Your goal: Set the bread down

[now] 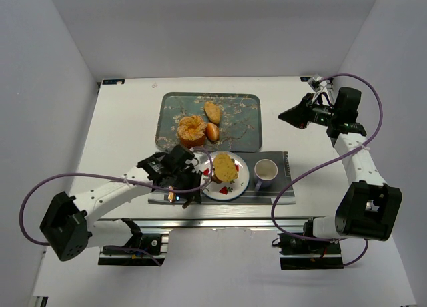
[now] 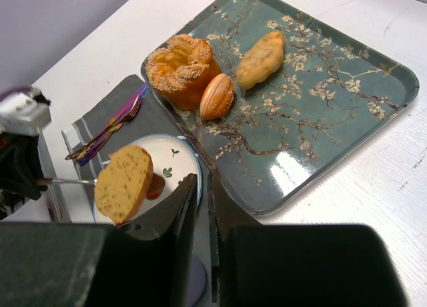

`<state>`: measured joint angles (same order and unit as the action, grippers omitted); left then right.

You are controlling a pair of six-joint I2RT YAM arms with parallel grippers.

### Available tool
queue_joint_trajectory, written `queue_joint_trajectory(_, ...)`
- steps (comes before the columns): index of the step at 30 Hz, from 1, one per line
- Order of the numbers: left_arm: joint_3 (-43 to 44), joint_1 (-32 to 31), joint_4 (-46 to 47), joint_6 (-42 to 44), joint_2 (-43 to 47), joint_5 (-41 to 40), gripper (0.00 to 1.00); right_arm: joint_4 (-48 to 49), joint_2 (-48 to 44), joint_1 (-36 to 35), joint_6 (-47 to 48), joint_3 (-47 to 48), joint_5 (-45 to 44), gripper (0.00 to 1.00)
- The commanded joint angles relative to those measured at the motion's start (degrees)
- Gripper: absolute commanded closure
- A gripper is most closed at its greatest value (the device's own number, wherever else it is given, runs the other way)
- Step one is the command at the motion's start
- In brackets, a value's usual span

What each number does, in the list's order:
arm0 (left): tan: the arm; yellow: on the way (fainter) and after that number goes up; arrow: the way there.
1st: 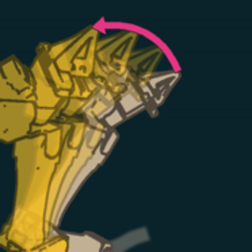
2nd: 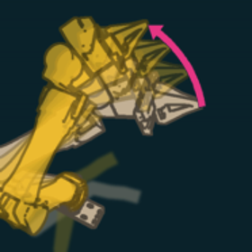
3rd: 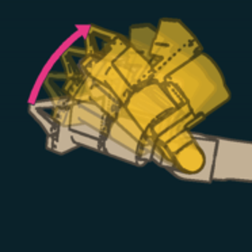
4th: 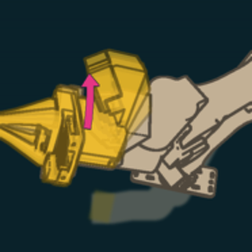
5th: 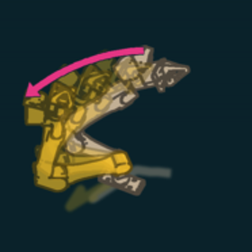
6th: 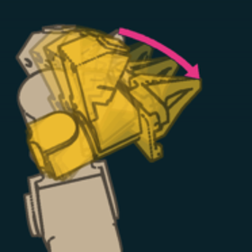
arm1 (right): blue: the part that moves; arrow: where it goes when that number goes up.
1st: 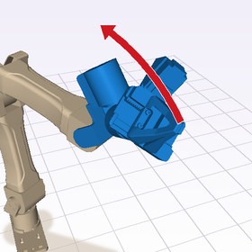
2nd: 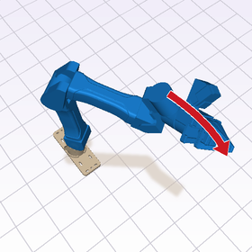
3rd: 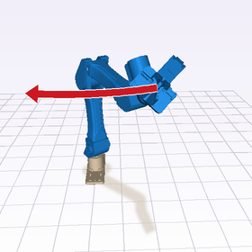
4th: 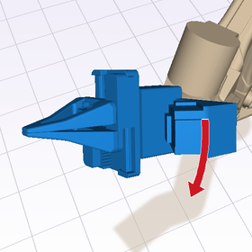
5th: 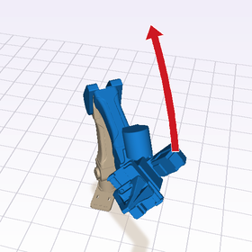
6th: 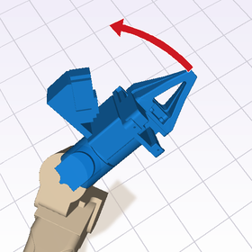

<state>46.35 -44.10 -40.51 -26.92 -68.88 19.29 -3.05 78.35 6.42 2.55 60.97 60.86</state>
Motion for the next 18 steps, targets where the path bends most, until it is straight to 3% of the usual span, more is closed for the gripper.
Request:
queue_joint_trajectory(1, 2.86, -3.53, -4.29, 1.08, -2.99, -7.85, 1.0, -0.03, -0.74, 0.44, 0.79, 2.31, 1.54, 0.83)
queue_joint_trajectory(7, 7.35, -6.53, -12.47, 0.9, -8.37, -20.04, 1.0, -0.29, -1.27, 0.44, 1.14, 1.96, 1.45, 0.83)
queue_joint_trajectory(10, 8.93, -6.53, -16.51, -0.59, -7.32, -27.08, 1.0, -0.38, -1.7, 0.44, 1.32, 1.26, 1.37, 0.83)
queue_joint_trajectory(18, 13.14, -6.53, -24.25, -6.74, -0.04, -36.42, 1.0, 0.41, -2.06, 0.44, 1.15, -0.32, 1.45, 0.83)
